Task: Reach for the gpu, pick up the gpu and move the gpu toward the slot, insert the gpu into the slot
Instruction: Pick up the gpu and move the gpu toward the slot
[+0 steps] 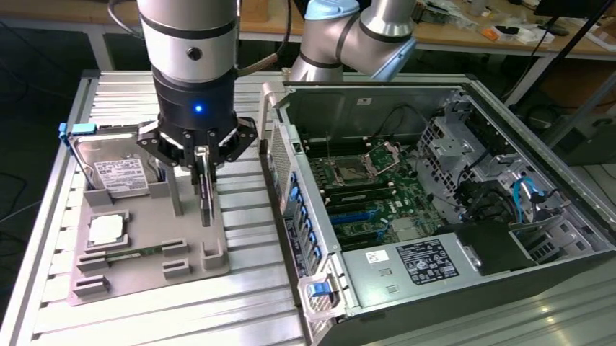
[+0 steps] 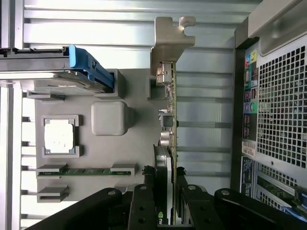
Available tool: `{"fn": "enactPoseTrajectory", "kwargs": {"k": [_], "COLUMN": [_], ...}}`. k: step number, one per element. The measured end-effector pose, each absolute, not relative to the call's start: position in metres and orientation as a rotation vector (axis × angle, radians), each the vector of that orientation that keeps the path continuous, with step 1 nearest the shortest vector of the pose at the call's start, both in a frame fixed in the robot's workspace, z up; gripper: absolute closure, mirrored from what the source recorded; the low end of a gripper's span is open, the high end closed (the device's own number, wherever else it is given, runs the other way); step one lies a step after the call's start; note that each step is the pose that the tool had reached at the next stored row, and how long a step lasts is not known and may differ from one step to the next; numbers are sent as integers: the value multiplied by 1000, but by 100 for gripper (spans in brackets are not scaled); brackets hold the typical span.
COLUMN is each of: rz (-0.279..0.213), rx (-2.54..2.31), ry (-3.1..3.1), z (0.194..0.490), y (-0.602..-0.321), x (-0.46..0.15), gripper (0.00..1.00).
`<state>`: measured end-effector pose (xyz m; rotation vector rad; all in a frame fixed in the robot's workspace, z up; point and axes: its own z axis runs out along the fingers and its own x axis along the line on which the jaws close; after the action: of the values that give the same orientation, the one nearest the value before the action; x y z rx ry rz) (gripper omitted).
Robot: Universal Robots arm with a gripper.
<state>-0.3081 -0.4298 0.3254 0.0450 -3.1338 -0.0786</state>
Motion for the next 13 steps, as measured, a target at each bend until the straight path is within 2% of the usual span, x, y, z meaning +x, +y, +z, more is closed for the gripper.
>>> {"fn": "enactPoseTrajectory", "kwargs": {"k": [13], "rz": [-79], "rx": [45], "ry": [-3133], "z": [367], "y": [-430], "x": [-308], "gripper": [73]}}
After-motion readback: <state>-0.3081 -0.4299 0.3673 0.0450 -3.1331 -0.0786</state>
